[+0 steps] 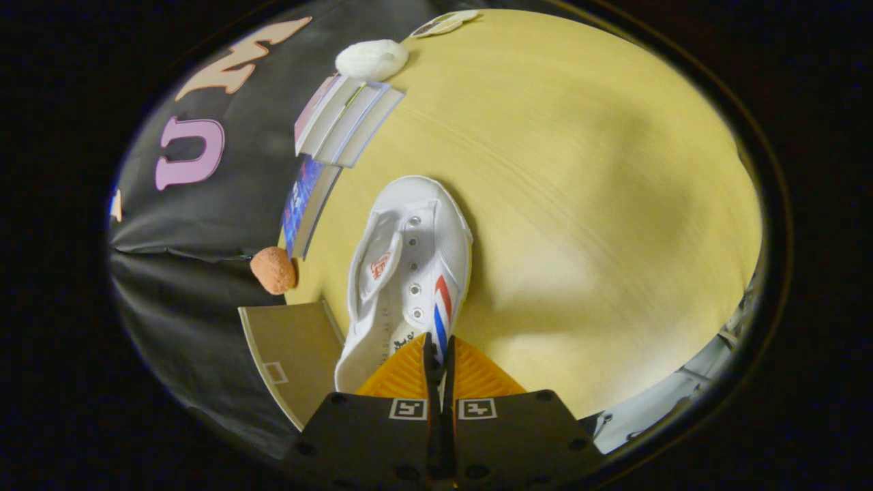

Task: Open the storage box then place both shoes into the box .Put the left shoe in first, then the right shoe, with the right side of both shoes facing outward in a uniform manner.

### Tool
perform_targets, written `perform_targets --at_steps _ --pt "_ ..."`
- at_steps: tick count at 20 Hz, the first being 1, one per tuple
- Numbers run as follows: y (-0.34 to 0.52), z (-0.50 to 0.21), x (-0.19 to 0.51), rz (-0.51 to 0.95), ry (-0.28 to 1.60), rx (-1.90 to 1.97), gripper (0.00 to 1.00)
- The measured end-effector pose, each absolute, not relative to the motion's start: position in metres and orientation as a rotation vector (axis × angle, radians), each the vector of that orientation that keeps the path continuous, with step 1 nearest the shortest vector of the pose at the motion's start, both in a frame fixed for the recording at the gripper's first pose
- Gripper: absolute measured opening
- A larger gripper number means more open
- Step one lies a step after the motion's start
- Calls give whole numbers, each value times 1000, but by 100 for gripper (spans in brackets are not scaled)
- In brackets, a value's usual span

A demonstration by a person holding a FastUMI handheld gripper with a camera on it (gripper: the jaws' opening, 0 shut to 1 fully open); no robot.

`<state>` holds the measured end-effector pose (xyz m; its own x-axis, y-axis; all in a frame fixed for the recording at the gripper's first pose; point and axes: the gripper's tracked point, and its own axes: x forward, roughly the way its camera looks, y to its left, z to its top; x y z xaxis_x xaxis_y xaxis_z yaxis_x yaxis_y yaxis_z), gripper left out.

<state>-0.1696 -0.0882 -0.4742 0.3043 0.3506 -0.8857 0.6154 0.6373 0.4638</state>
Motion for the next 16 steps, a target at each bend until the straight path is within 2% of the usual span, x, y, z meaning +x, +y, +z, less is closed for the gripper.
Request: perform_targets --at_steps 4,11,16 --pt "-33 -438 -155 -76 1291 939 2" --pt "87 -325 -117 221 1199 927 2" --pt "155 -317 -110 338 1208 779 2"
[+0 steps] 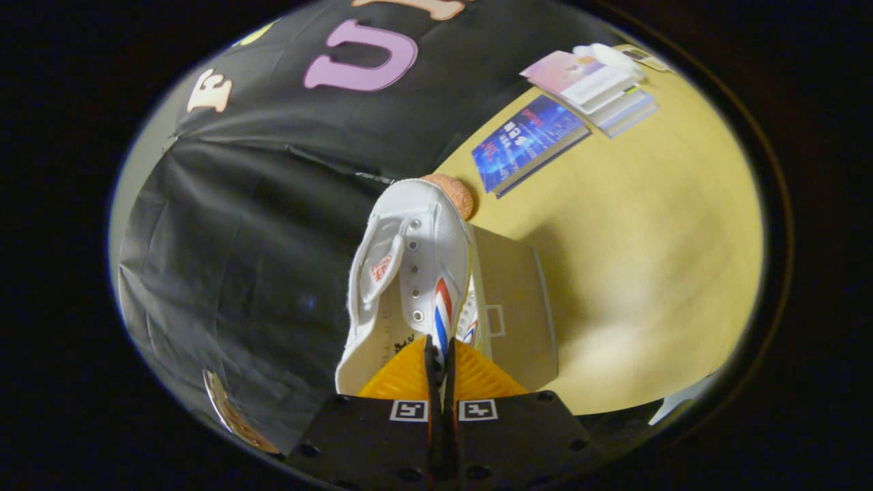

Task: Open the storage box then place both shoes into the box .Put the left shoe in first, then the right shoe, with the right side of both shoes facing outward in a uniform manner.

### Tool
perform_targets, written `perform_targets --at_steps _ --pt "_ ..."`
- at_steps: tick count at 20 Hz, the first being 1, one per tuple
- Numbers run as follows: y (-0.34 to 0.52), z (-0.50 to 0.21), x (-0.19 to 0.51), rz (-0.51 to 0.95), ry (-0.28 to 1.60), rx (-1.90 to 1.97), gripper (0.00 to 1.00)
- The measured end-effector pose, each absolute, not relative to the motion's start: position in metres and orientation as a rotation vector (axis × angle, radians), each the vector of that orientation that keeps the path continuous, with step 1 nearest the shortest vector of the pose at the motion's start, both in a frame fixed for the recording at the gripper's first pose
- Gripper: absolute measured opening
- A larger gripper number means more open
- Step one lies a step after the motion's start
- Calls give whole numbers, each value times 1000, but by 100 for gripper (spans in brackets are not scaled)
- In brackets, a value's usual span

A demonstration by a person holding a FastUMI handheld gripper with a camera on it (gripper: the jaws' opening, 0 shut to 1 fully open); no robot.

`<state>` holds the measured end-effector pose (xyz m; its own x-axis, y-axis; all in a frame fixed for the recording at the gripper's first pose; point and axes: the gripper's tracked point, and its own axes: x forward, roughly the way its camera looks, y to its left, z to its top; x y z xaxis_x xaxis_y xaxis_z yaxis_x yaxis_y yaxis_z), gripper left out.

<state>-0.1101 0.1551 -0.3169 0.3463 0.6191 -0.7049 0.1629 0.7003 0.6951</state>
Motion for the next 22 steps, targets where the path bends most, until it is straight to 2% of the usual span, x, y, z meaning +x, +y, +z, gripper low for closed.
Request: perform_targets --at_steps 3,8,16,22 --pt "183 -340 -119 331 1231 681 2" --pt "182 -383 -131 242 1267 514 2" --pt "187 -392 -129 111 1285 440 3" --pt "193 -405 -139 110 1296 346 3"
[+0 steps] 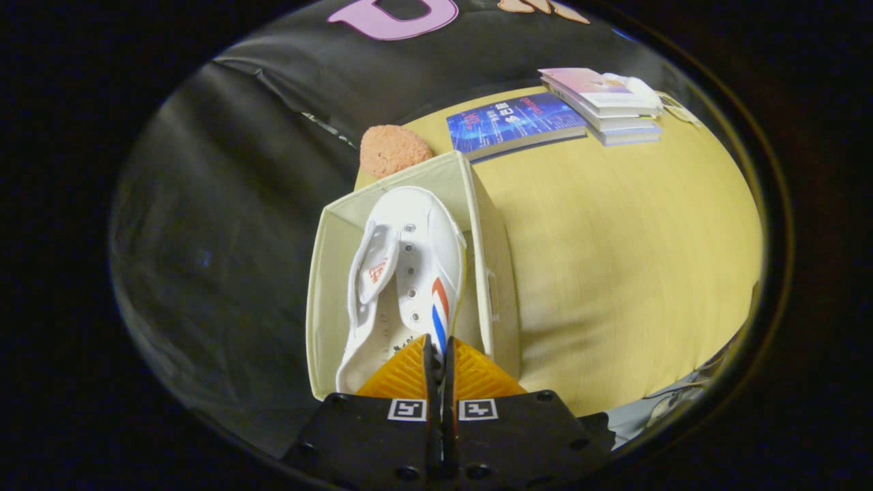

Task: Open the storage box then place both shoes into the box .Put the left shoe in first, then the right shoe, with the right side of both shoes facing outward in a uniform manner.

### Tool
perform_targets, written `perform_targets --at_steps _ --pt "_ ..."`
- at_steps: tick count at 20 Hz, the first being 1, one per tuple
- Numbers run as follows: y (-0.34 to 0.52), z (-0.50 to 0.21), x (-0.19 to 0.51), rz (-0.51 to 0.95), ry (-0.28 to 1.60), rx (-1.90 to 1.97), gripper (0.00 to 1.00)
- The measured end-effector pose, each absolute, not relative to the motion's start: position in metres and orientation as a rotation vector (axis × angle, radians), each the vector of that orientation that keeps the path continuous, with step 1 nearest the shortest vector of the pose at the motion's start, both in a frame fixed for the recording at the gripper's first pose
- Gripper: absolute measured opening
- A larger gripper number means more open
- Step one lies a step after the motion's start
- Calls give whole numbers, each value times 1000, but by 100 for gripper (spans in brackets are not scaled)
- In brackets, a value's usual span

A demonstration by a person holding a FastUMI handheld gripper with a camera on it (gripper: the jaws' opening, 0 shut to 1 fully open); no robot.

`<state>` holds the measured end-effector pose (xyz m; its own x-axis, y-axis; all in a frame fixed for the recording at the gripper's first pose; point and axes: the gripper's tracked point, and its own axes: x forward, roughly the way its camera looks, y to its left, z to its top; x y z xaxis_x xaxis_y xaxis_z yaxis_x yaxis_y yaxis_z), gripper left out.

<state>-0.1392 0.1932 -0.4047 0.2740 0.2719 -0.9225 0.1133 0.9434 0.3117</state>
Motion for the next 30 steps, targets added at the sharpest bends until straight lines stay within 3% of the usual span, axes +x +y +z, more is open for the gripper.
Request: perform_targets --at_steps 7,11,20,24,30 --pt "194 -419 -139 1 1301 330 5" --pt "201 -411 -130 13 1275 367 11" --pt "198 -399 -117 39 1225 390 12" --pt "180 -363 -90 61 1066 360 12" --pt "138 -237 -26 64 677 331 12"
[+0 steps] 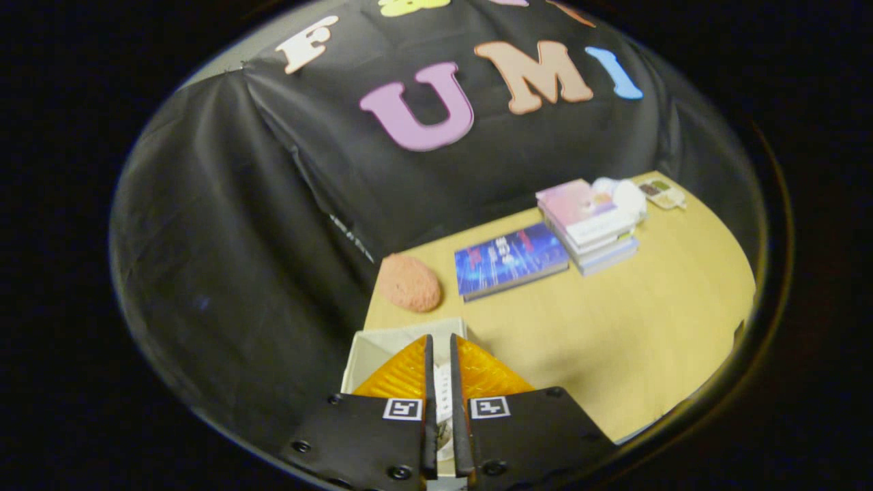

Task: Open the storage box then place both shoes into the box .Put the left shoe in first, then the right shoe, with the right side of both shoes facing outward in a uniform manner.

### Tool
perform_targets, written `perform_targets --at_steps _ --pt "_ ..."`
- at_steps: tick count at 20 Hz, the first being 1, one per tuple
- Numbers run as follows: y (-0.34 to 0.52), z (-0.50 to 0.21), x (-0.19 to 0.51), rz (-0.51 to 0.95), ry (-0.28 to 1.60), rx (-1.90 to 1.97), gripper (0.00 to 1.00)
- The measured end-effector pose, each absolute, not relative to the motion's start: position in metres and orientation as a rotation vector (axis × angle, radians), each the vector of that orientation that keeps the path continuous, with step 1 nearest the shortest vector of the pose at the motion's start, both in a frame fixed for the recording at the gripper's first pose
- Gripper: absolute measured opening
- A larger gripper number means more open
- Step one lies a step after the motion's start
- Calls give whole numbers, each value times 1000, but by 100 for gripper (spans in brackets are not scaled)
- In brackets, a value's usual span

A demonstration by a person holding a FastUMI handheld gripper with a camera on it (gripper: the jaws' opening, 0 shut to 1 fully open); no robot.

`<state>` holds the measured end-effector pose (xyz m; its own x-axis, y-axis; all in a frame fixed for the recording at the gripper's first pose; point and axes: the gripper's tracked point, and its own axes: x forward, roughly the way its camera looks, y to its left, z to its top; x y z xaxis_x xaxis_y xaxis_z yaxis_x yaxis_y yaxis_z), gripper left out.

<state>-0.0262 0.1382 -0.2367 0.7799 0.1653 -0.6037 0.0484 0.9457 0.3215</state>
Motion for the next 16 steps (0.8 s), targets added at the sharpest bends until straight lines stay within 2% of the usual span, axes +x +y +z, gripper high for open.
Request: perform_targets --at_steps 8,12,16 --pt "74 -64 12 26 239 262 11" --pt "44 16 5 10 102 216 11" --pt "25 51 -19 -30 28 149 11"
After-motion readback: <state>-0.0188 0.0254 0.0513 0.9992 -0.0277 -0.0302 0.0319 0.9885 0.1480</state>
